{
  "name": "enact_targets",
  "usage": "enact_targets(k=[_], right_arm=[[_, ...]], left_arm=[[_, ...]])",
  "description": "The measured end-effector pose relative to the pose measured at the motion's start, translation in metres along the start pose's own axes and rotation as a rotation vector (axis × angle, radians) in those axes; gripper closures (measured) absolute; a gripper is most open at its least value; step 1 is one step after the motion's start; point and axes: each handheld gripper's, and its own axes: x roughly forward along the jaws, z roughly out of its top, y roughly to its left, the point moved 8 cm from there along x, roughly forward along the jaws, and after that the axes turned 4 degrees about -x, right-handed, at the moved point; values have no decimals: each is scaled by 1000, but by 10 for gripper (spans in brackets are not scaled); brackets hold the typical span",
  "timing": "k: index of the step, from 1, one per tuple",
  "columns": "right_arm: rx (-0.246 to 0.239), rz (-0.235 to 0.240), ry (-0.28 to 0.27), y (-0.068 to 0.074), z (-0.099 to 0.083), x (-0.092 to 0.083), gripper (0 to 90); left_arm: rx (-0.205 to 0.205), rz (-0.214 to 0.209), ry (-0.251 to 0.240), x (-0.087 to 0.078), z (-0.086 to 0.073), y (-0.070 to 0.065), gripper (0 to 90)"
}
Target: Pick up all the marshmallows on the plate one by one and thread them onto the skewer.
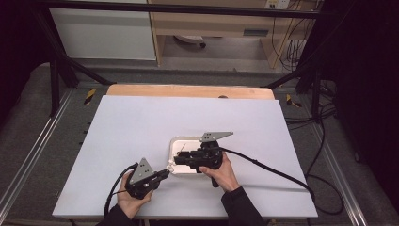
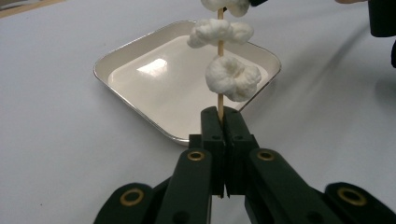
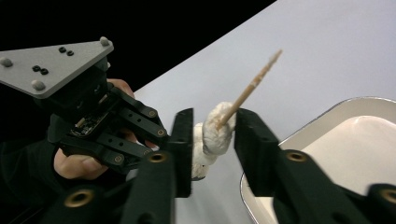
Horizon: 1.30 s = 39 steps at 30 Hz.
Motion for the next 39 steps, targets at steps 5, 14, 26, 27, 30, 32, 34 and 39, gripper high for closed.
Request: enact_targets(k=[5, 14, 26, 27, 30, 32, 34, 39], right_arm=[[-20, -56, -21, -3, 5, -6, 468], [-82, -190, 1, -17, 2, -21, 168], [-57, -329, 100, -48, -30, -54, 13], [-52, -338, 108, -50, -33, -57, 9], [-57, -375, 128, -57, -41, -67, 6], [-53, -390, 140, -61, -47, -74, 6], [-69, -417, 160, -66, -53, -83, 6], [-109, -451, 193, -73, -67, -103, 6]], left_arm=[[-6, 3, -2, -1, 0, 1, 889], [-2, -2, -9, 0, 1, 3, 888], [-59, -29, -5, -3, 5, 6, 887], [-70, -30, -2, -3, 5, 6, 887], [-82, -32, 13, -4, 5, 8, 887], [-87, -32, 26, -4, 5, 9, 887], [-94, -34, 34, -4, 6, 9, 886], [-88, -28, 61, -2, 8, 11, 886]])
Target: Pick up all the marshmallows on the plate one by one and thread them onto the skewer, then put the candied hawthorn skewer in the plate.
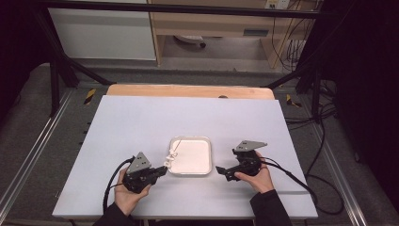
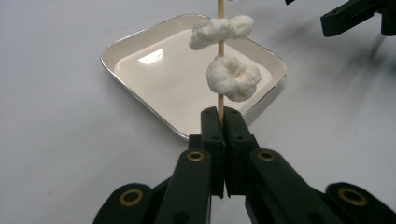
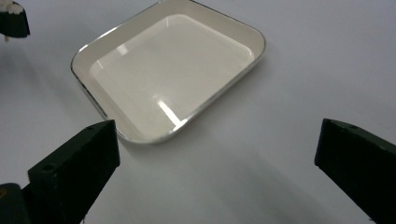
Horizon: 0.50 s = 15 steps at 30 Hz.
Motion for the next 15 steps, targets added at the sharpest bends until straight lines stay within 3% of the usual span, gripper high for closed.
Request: enact_targets(k=[5, 15], right_arm=[[27, 10, -43, -9, -12, -15, 5], [67, -12, -20, -25, -41, -29, 7]], left_arm=[[-1, 1, 20, 1, 3, 2, 886], [-3, 9, 62, 3, 17, 7, 885]])
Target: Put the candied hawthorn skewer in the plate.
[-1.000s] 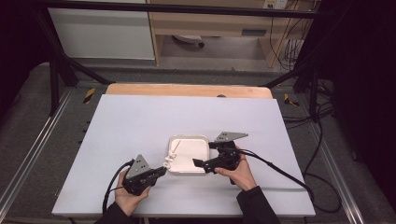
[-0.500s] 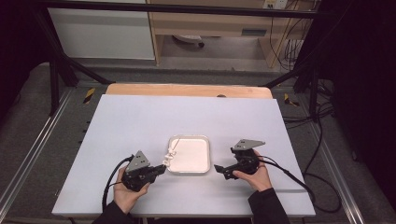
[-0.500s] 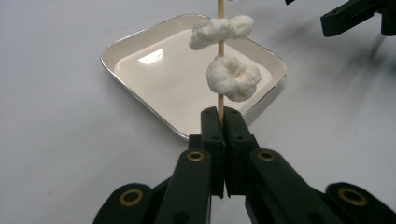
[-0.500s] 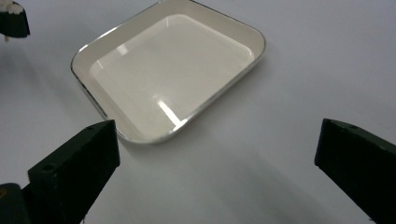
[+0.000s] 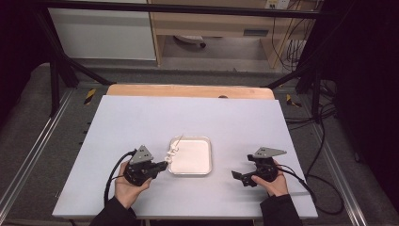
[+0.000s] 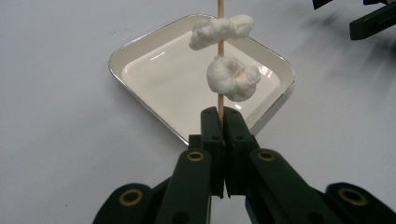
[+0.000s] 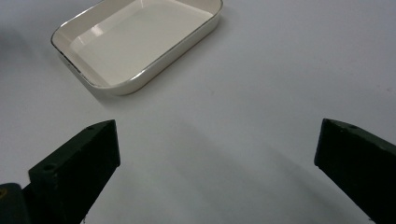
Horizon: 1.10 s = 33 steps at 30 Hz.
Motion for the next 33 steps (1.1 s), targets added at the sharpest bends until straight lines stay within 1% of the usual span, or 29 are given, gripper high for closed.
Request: enact_targets(k=[2, 4, 8, 12, 15, 17, 20, 23, 26, 30, 33], right_arm=[[1, -13, 6, -3, -4, -2, 7], [9, -13, 2, -5, -6, -5, 6], [11, -22, -6, -7, -9, -9, 7], [15, -38, 3, -10, -13, -11, 7], [8, -35, -2, -10, -13, -13, 7], [14, -34, -2, -10, -14, -13, 6], [9, -33, -4, -10, -15, -13, 6], [5, -35, -4, -12, -16, -14, 7], [14, -38, -4, -13, -17, -16, 8], [16, -36, -5, -12, -17, -16, 8], [14, -35, -4, -12, -17, -16, 7]], left_arm=[[-2, 5, 16, 2, 4, 1, 885], [-5, 7, 27, 4, 7, 3, 885], [-1, 8, 44, 9, 15, 2, 885], [-6, 13, 69, 16, 21, 4, 884], [-17, 20, 87, 22, 25, 5, 885], [-15, 27, 103, 27, 27, 6, 884], [-20, 30, 125, 35, 29, 6, 884], [-16, 40, 147, 45, 30, 6, 884], [-10, 62, 172, 54, 30, 7, 884], [-1, 89, 217, 63, 25, 7, 884], [12, 99, 244, 68, 22, 4, 884]])
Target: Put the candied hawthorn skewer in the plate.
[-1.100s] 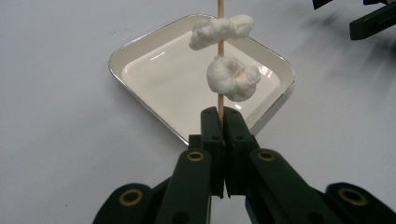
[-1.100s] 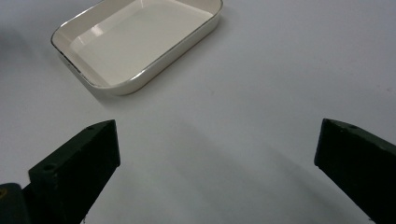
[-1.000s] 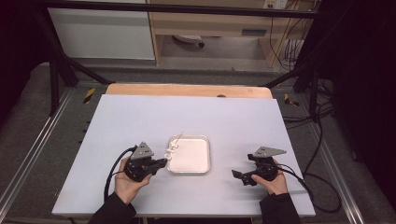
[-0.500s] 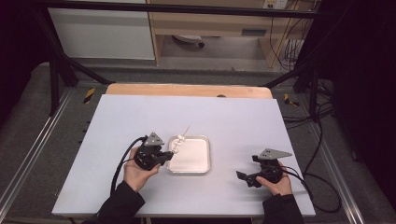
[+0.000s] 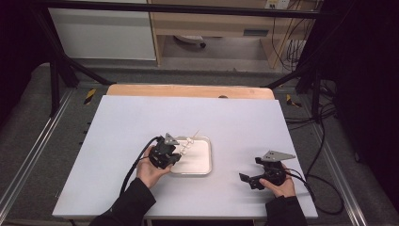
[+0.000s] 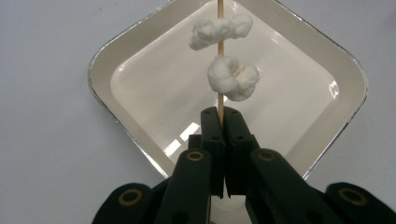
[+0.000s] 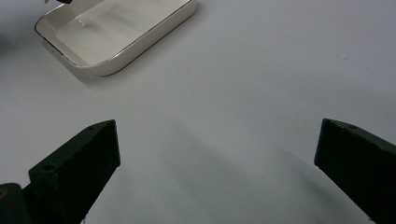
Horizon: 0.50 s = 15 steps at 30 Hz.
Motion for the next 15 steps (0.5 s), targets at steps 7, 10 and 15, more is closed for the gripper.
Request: enact_targets(k=[7, 10, 15], right_arm=[[0, -1, -1, 0, 0, 1, 7], [-1, 1, 3, 0, -1, 1, 8], [-3, 2, 6, 0, -1, 1, 9]], left_arm=[[22, 17, 49, 9, -6, -5, 883], [21, 23, 66, 11, -8, -6, 882], [16, 29, 90, 13, -12, -5, 880]])
